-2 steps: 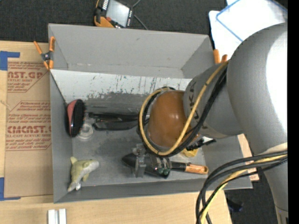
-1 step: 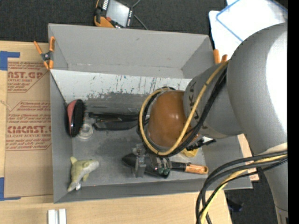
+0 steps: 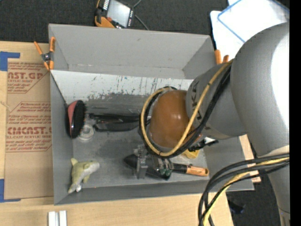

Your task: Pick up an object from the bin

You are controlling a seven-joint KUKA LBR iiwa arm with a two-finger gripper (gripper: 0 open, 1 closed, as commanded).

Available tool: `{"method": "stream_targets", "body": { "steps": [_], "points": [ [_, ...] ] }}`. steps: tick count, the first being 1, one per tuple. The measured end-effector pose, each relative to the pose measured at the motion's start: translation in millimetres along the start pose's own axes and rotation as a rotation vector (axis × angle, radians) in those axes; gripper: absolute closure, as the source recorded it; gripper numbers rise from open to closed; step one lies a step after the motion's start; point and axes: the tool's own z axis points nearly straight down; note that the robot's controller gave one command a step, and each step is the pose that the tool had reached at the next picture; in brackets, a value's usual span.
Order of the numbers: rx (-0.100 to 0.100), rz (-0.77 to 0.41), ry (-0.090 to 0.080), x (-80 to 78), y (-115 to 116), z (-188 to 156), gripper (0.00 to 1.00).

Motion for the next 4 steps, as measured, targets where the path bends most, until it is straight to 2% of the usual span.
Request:
{"method": "stream_targets", "body": {
  "steps": [4],
  "points": [
    [-0.001, 0.001, 0.005, 0.0, 1.3, -111.7, 1.0]
  ]
}}
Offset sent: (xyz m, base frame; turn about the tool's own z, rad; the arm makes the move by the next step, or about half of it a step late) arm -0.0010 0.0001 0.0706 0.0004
